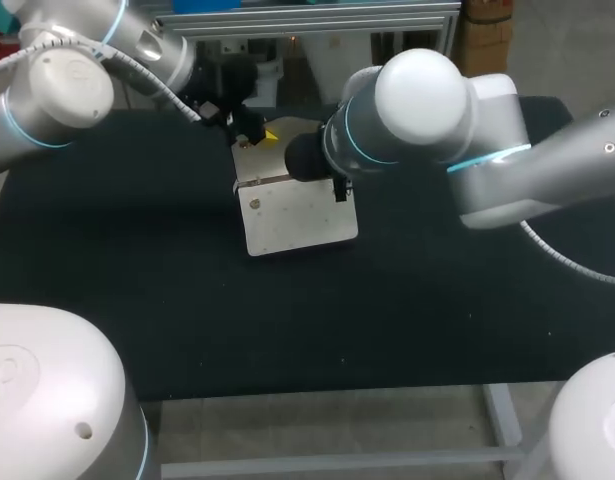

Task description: Pick up the bag, open it, inspect its contents, close it, and place it on the opposite side

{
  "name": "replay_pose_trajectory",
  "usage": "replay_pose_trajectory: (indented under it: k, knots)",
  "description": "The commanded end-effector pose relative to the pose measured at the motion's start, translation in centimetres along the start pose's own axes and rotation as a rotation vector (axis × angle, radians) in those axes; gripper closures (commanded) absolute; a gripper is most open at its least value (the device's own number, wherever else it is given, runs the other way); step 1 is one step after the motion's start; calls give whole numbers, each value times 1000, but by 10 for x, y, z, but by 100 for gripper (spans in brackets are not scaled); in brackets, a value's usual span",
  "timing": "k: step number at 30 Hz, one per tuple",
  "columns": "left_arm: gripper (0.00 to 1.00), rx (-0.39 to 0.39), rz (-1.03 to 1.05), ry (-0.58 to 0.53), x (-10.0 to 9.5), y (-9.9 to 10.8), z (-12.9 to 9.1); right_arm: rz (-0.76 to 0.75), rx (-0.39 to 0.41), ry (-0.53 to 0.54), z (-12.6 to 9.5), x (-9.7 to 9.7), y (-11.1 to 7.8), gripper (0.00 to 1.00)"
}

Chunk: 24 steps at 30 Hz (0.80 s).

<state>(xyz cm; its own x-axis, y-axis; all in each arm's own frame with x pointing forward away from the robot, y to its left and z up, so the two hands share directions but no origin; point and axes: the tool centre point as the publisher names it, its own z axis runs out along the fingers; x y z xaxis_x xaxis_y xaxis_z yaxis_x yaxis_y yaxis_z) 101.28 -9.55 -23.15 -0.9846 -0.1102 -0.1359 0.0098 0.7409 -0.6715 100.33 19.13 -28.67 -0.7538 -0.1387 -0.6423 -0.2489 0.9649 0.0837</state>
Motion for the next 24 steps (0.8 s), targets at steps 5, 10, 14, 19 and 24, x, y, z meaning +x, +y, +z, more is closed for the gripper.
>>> replay_pose_trajectory:
  k: [5, 10, 14, 19, 24]
  knots:
    - [100, 17, 1, -6, 3, 2, -4, 2, 16, 44, 16, -1, 4, 100]
    - [100, 27, -8, -7, 3, 2, -3, -5, 14, 67, 18, 6, 4, 100]
    - [100, 36, -14, -10, 2, 2, -3, -3, 16, 80, 19, 11, 3, 100]
    - [100, 45, -28, -22, 1, 2, -3, -1, 16, 89, 16, 18, 3, 100]
    - [100, 53, -41, -37, 0, 2, -4, -1, 36, 104, 13, 26, 4, 100]
